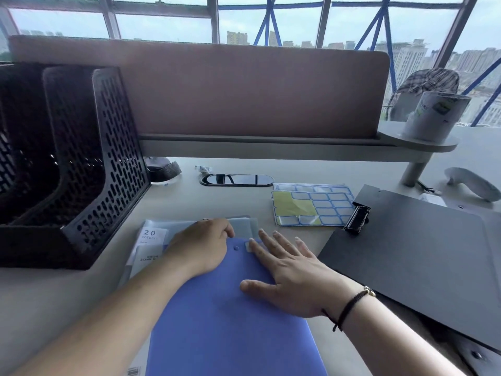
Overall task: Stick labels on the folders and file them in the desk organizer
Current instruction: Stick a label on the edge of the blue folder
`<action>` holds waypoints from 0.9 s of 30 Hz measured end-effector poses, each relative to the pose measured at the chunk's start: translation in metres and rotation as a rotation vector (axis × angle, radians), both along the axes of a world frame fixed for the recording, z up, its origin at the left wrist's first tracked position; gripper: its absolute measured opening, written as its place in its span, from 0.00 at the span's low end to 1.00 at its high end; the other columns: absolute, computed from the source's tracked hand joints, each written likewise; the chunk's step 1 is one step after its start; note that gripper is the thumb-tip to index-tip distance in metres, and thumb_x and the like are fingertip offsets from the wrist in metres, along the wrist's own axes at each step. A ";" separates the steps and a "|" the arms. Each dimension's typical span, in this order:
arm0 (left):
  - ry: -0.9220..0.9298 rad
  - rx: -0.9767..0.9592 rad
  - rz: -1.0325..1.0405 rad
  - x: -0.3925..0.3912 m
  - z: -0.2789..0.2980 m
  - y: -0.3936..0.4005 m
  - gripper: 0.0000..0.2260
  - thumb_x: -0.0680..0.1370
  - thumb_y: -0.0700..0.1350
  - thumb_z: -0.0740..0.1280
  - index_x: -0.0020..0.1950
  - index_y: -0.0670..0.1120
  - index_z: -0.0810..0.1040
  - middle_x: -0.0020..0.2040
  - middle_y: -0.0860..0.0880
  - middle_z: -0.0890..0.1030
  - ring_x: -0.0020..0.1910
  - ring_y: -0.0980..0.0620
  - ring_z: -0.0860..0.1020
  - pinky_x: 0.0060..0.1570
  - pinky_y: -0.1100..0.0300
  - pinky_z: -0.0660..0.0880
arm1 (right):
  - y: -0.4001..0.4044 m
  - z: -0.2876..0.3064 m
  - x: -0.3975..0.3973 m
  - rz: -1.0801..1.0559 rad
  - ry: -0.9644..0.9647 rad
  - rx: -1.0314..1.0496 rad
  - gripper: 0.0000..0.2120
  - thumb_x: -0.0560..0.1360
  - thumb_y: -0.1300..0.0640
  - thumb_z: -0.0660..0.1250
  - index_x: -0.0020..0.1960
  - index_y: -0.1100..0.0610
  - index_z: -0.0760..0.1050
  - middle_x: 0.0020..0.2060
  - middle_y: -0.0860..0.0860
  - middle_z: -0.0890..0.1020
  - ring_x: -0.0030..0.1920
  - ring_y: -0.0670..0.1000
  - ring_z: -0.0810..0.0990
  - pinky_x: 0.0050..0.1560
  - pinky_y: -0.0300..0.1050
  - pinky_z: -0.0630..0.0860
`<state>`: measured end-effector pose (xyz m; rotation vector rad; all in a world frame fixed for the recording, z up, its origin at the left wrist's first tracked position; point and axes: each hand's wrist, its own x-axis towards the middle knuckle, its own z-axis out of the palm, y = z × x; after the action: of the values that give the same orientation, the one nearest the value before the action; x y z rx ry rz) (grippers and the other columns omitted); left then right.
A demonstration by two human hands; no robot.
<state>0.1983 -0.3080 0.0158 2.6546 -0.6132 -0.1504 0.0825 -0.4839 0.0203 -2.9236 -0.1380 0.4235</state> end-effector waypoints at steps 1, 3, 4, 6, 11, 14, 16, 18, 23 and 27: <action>-0.001 0.001 -0.002 0.000 0.000 0.000 0.14 0.81 0.47 0.53 0.55 0.57 0.77 0.58 0.54 0.79 0.58 0.50 0.75 0.59 0.50 0.73 | -0.001 0.001 0.000 -0.001 0.008 -0.007 0.42 0.73 0.24 0.44 0.79 0.41 0.37 0.78 0.42 0.34 0.77 0.44 0.30 0.77 0.55 0.33; 0.001 0.002 -0.005 0.001 -0.001 0.000 0.14 0.81 0.47 0.53 0.55 0.57 0.77 0.58 0.54 0.79 0.58 0.50 0.75 0.59 0.50 0.73 | -0.008 0.004 0.000 -0.015 0.036 -0.021 0.42 0.73 0.24 0.45 0.80 0.41 0.37 0.77 0.42 0.32 0.76 0.44 0.28 0.77 0.55 0.32; 0.001 0.003 -0.005 0.000 -0.002 0.000 0.14 0.81 0.47 0.53 0.55 0.57 0.77 0.58 0.55 0.79 0.58 0.50 0.75 0.59 0.50 0.73 | -0.011 0.006 -0.001 -0.025 0.055 -0.028 0.42 0.73 0.23 0.45 0.80 0.41 0.38 0.77 0.42 0.31 0.76 0.44 0.28 0.76 0.55 0.32; -0.004 0.001 -0.007 -0.001 -0.001 0.001 0.14 0.81 0.47 0.52 0.55 0.57 0.77 0.57 0.55 0.79 0.58 0.50 0.75 0.60 0.50 0.73 | -0.016 0.009 -0.001 -0.046 0.088 -0.041 0.43 0.72 0.23 0.45 0.80 0.40 0.38 0.77 0.41 0.31 0.76 0.44 0.27 0.76 0.55 0.32; -0.001 0.004 -0.022 -0.004 0.003 0.000 0.13 0.82 0.48 0.53 0.55 0.56 0.77 0.52 0.56 0.76 0.57 0.50 0.75 0.58 0.52 0.74 | -0.023 0.009 -0.001 -0.085 0.129 -0.059 0.48 0.70 0.21 0.48 0.80 0.42 0.37 0.77 0.41 0.32 0.76 0.46 0.28 0.76 0.56 0.31; -0.046 0.101 0.019 -0.005 0.008 0.002 0.14 0.80 0.60 0.55 0.48 0.53 0.75 0.46 0.56 0.77 0.50 0.50 0.77 0.50 0.54 0.75 | -0.026 0.010 -0.002 -0.122 0.078 -0.023 0.49 0.71 0.22 0.51 0.81 0.47 0.41 0.79 0.43 0.38 0.78 0.46 0.32 0.77 0.55 0.34; -0.076 0.206 0.057 -0.003 0.014 0.004 0.23 0.78 0.67 0.55 0.42 0.48 0.72 0.40 0.54 0.77 0.41 0.50 0.76 0.41 0.56 0.73 | -0.025 0.012 -0.001 -0.129 -0.022 0.029 0.45 0.72 0.25 0.56 0.81 0.48 0.52 0.80 0.44 0.50 0.80 0.47 0.40 0.79 0.53 0.41; -0.071 0.244 0.078 -0.003 0.021 0.006 0.27 0.77 0.70 0.54 0.34 0.47 0.67 0.33 0.53 0.72 0.33 0.50 0.71 0.33 0.58 0.66 | -0.023 0.013 0.002 -0.127 -0.119 0.152 0.32 0.74 0.29 0.60 0.73 0.44 0.68 0.73 0.44 0.67 0.77 0.48 0.55 0.77 0.49 0.53; -0.168 0.154 0.126 -0.004 0.060 0.016 0.29 0.76 0.71 0.54 0.34 0.46 0.69 0.32 0.51 0.75 0.34 0.50 0.74 0.33 0.57 0.65 | -0.011 0.019 -0.006 -0.336 -0.189 0.723 0.15 0.72 0.36 0.68 0.51 0.43 0.84 0.50 0.39 0.85 0.52 0.39 0.82 0.58 0.44 0.78; -0.263 0.052 0.171 -0.001 0.102 0.036 0.32 0.74 0.72 0.55 0.39 0.43 0.78 0.38 0.49 0.80 0.37 0.50 0.78 0.37 0.56 0.73 | 0.010 0.033 -0.021 -0.430 -0.089 1.230 0.13 0.76 0.51 0.72 0.50 0.61 0.84 0.50 0.58 0.86 0.50 0.55 0.83 0.58 0.55 0.77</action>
<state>0.1968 -0.2722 0.1173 2.7853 -0.4629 0.2389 0.0617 -0.4739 0.0535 -1.6827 0.1682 0.0619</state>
